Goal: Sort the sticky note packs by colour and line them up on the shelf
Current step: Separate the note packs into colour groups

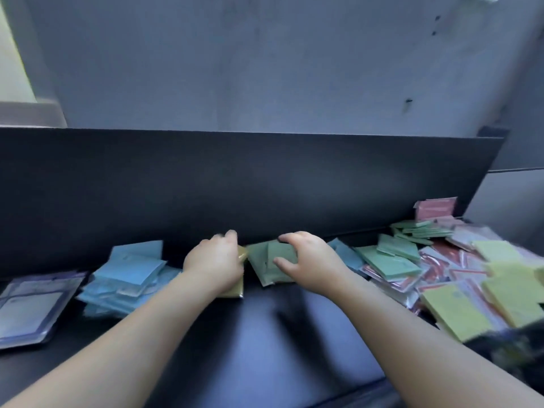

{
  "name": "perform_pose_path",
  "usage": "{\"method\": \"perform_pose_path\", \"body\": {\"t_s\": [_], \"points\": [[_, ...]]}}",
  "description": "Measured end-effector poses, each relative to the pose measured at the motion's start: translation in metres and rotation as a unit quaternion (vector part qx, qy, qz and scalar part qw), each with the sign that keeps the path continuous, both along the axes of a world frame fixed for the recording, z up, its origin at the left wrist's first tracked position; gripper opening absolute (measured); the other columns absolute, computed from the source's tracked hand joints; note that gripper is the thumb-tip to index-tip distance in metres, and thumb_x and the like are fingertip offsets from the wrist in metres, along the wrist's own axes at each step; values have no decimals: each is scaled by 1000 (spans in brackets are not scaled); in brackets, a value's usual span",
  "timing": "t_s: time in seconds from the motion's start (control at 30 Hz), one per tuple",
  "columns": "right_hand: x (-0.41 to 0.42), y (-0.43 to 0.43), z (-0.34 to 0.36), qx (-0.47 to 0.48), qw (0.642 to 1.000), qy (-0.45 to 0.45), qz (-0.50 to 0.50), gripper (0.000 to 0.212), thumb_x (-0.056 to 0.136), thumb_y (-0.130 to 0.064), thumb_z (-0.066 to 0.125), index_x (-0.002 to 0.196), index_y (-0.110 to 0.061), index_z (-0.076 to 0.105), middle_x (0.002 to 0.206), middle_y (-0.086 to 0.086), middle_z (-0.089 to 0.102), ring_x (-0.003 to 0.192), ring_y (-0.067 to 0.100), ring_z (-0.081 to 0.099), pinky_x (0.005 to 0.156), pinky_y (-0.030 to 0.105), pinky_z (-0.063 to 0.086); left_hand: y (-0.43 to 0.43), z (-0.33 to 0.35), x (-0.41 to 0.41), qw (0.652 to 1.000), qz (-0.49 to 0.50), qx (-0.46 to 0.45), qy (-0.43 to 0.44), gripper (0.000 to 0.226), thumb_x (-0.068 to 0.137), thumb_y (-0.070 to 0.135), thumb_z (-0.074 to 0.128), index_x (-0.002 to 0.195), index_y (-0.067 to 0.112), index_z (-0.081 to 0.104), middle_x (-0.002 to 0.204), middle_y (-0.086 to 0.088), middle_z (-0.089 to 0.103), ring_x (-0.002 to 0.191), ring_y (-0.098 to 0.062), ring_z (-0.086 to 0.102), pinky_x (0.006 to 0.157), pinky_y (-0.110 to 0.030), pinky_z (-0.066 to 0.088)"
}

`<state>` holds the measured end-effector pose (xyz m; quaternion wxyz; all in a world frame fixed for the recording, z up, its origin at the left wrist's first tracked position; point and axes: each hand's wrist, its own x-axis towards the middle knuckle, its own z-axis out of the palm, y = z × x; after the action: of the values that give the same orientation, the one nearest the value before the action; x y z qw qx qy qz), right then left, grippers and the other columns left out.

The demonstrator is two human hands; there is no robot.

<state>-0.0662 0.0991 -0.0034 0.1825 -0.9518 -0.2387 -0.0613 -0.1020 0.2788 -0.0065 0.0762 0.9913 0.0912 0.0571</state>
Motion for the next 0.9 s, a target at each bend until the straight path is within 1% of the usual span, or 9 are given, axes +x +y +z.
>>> {"method": "perform_pose_path", "body": {"t_s": [0.1, 0.17, 0.23, 0.3, 0.47, 0.57, 0.7, 0.8, 0.9], "points": [[3, -21, -3, -11, 1000, -2, -6, 54, 89, -44, 57, 137, -22, 46, 139, -4, 48, 130, 17, 41, 104, 33, 38, -4, -8, 4, 997, 9, 46, 69, 30, 88, 25, 47, 116, 14, 47, 121, -10, 57, 110, -32, 57, 79, -34, 42], [4, -35, -4, -22, 1000, -7, -3, 54, 89, -44, 56, 138, -22, 45, 140, -3, 48, 130, 18, 41, 104, 36, 39, -9, -8, 6, 995, 17, 51, 87, 32, 87, 30, 50, 115, 15, 48, 122, -10, 57, 111, -32, 56, 82, -34, 43], [6, -49, -5, -33, 999, -14, 3, 54, 90, -43, 56, 138, -22, 45, 140, -3, 47, 129, 20, 41, 104, 36, 39, -20, -3, 8, 996, 21, 44, 75, 41, 87, 42, 53, 118, 16, 48, 124, -10, 55, 113, -33, 54, 88, -35, 46], [7, -66, -6, -42, 999, -20, 9, 54, 90, -43, 56, 139, -21, 44, 140, -2, 47, 129, 20, 41, 104, 35, 38, -42, 3, 10, 997, 12, 40, 57, 50, 87, 49, 53, 126, 19, 46, 128, -7, 52, 116, -31, 51, 93, -39, 46], [11, -123, -8, -61, 997, -29, 25, 52, 90, -44, 55, 136, -22, 47, 136, -2, 50, 124, 22, 45, 101, 33, 39, -121, 5, 10, 999, -36, 8, 13, 53, 89, 51, 54, 133, 24, 44, 134, -1, 49, 123, -25, 48, 98, -39, 44], [14, -167, -6, -57, 997, -35, 31, 51, 90, -44, 53, 135, -21, 49, 134, -1, 52, 122, 21, 47, 101, 34, 40, -174, 2, 13, 998, -58, -22, 7, 53, 90, 50, 53, 135, 25, 43, 136, 0, 49, 125, -22, 47, 99, -37, 43], [18, -226, -2, -55, 997, -42, 33, 51, 90, -44, 54, 135, -21, 49, 134, -1, 53, 124, 20, 46, 102, 33, 39, -238, -4, 22, 997, -63, -38, 1, 57, 91, 51, 51, 139, 21, 40, 140, -4, 47, 128, -25, 45, 101, -36, 40], [18, -261, -2, -51, 997, -35, 35, 50, 91, -45, 52, 136, -22, 49, 131, -2, 54, 122, 20, 47, 100, 32, 40, -272, -9, 32, 997, -50, -52, 3, 63, 91, 54, 51, 142, 21, 36, 141, -7, 45, 129, -26, 44, 101, -37, 39], [16, -293, -2, -42, 998, -23, 44, 49, 92, -43, 52, 136, -23, 49, 132, -3, 53, 123, 18, 46, 101, 32, 39, -299, -14, 43, 998, -15, -66, 11, 66, 90, 59, 48, 141, 21, 33, 139, -8, 43, 128, -30, 42, 98, -40, 39]]}}
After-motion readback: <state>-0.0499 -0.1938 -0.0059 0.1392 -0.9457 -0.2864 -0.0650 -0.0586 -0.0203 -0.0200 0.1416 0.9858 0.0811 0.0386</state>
